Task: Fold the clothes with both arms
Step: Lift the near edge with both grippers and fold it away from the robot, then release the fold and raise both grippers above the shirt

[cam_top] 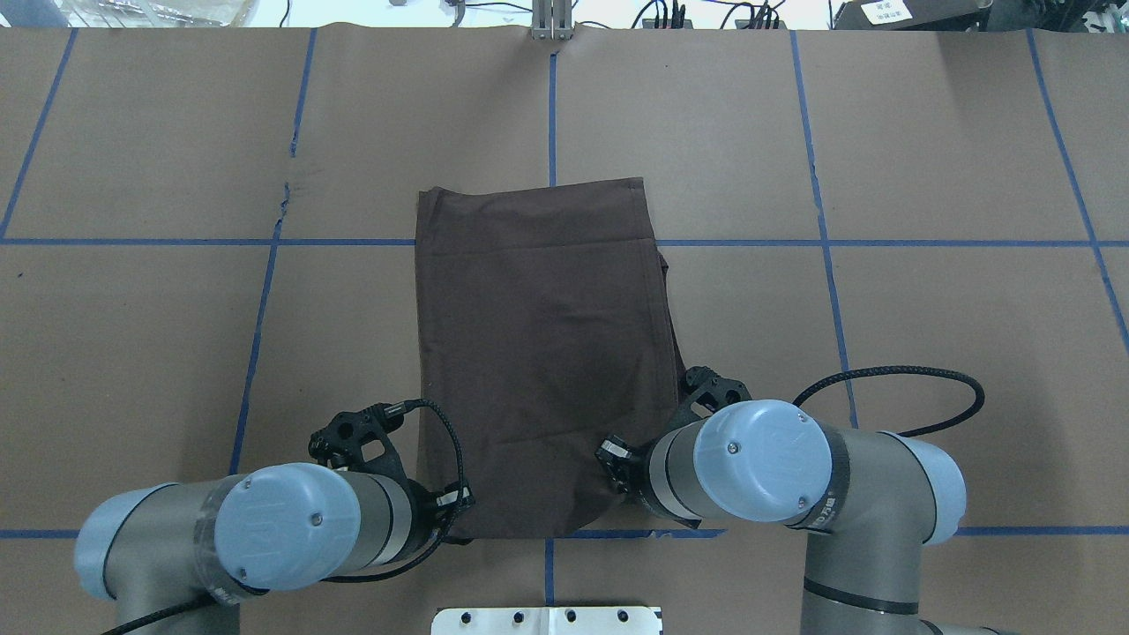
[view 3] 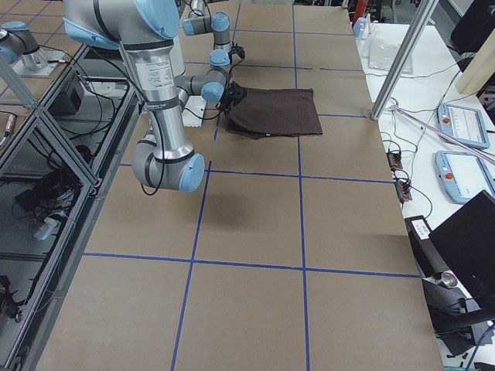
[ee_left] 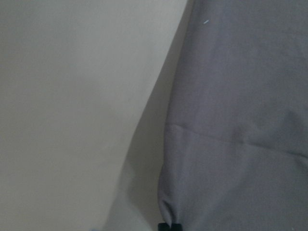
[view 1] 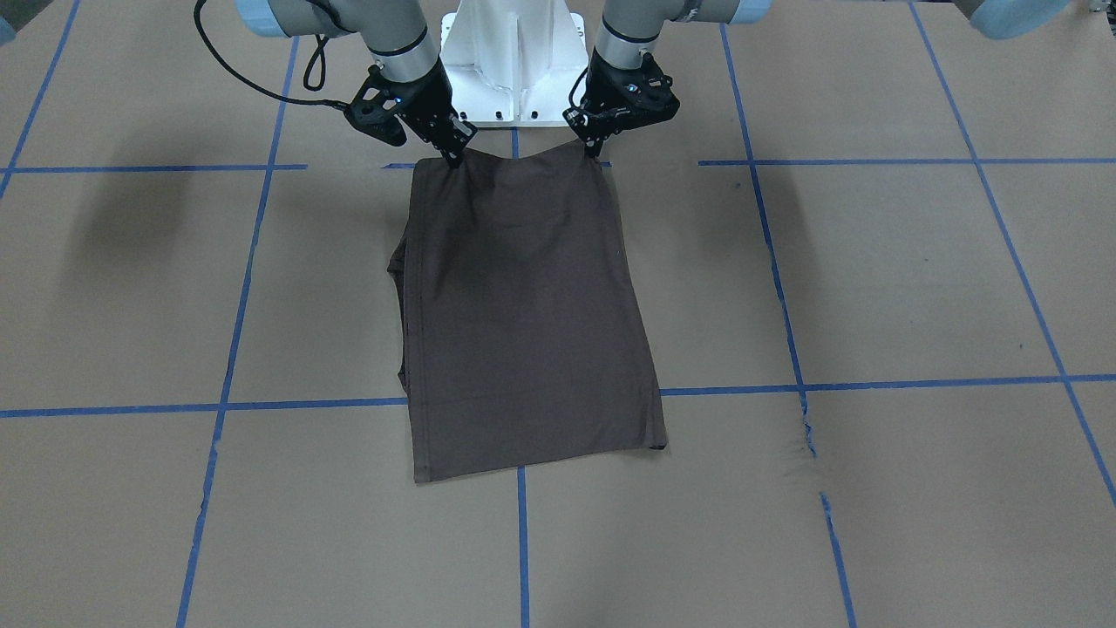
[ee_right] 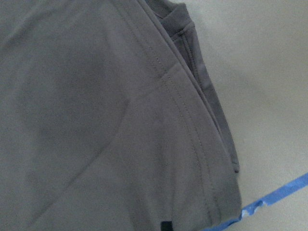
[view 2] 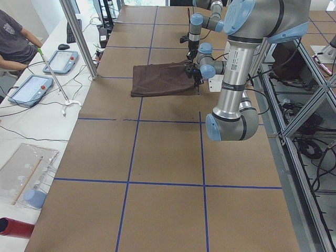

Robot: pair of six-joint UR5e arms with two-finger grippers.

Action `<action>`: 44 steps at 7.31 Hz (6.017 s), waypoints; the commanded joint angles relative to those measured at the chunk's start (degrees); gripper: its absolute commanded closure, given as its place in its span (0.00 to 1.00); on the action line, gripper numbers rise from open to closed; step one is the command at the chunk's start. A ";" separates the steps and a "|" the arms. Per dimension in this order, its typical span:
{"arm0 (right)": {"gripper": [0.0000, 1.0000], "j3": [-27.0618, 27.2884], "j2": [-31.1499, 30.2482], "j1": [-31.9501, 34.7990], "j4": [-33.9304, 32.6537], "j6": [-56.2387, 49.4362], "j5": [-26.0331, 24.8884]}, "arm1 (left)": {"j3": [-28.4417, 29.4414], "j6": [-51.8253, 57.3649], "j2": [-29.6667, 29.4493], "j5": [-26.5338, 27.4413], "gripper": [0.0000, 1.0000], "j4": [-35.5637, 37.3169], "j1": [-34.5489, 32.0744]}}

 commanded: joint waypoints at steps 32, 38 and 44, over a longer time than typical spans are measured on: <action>0.00 -56.01 29.46 38.39 22.83 -25.76 20.97 | 54.37 22.49 -27.00 -1.94 0.57 -31.18 -29.54; 0.00 -55.92 28.76 38.39 22.83 -25.67 20.97 | 53.50 23.28 -27.52 -2.10 1.00 -29.25 -31.02; 0.00 -55.83 28.58 38.92 22.91 -25.67 21.41 | 54.02 30.49 -26.56 -1.93 0.41 -23.71 -36.74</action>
